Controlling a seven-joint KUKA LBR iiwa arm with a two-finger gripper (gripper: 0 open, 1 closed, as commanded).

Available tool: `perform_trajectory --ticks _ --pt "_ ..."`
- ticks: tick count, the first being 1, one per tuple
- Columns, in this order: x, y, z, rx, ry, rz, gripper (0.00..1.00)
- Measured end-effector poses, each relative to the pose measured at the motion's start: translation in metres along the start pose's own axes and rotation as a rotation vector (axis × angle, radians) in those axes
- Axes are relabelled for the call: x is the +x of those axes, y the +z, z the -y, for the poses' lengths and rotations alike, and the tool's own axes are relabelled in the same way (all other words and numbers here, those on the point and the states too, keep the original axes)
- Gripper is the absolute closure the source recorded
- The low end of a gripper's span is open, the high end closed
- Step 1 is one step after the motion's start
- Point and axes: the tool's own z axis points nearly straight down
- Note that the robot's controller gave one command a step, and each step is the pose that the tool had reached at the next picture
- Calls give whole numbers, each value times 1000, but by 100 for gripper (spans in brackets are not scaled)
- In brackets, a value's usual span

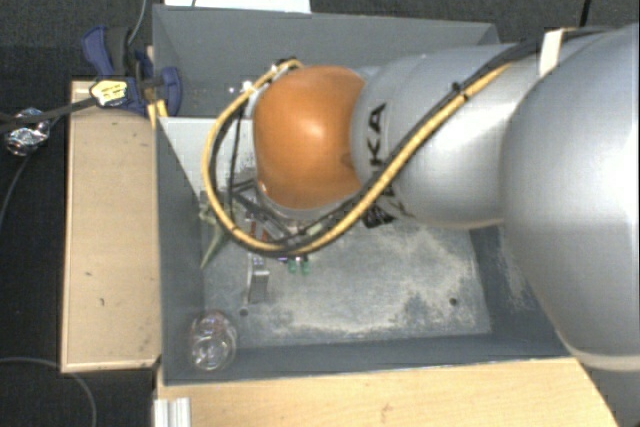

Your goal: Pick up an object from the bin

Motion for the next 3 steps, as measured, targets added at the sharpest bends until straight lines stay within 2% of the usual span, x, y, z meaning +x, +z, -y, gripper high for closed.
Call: perform_trajectory --ticks 1,2,3 --pt "-2 -5 1 -2 5 7 0" --pt "-34 34 12 -6 -1 14 0" --pt "-44 30 32 2 -148 -6 0"
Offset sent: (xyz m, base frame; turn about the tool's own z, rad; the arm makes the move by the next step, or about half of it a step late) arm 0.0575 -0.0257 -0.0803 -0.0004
